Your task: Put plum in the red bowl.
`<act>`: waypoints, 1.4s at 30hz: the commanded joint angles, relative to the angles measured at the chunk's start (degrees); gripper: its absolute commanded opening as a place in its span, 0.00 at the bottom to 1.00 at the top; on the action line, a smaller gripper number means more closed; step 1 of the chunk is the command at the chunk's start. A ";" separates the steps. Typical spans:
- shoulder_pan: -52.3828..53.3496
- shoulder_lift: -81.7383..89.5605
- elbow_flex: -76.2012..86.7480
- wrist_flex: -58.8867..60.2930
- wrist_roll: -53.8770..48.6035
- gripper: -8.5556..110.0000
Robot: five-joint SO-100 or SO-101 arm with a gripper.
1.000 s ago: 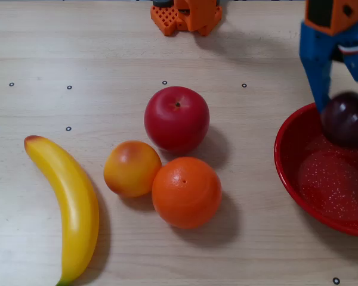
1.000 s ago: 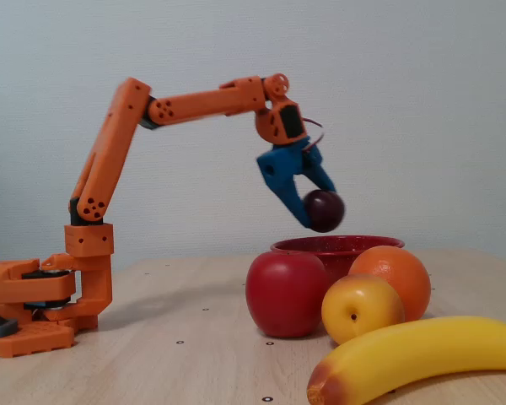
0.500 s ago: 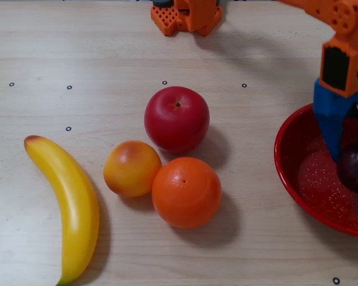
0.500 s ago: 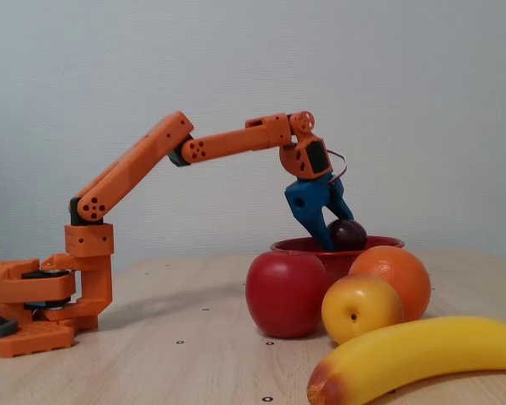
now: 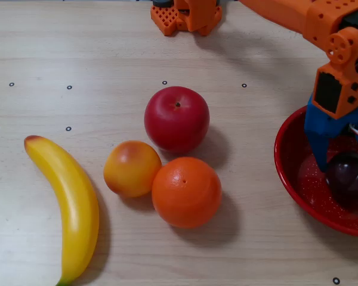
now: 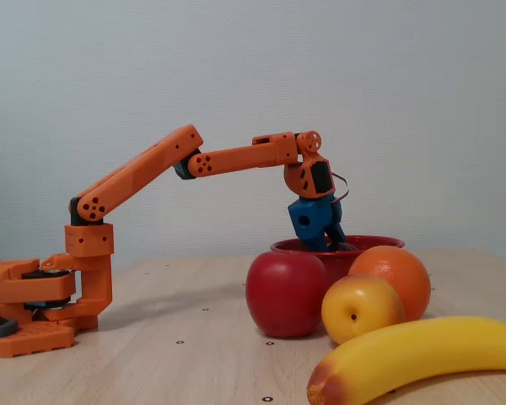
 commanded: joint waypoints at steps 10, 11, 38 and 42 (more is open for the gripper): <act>4.48 20.65 -4.13 7.21 -2.90 0.43; 4.66 21.80 -4.13 8.00 -2.99 0.43; 12.74 60.82 18.72 14.24 5.19 0.07; 15.03 70.40 32.43 8.70 6.68 0.07</act>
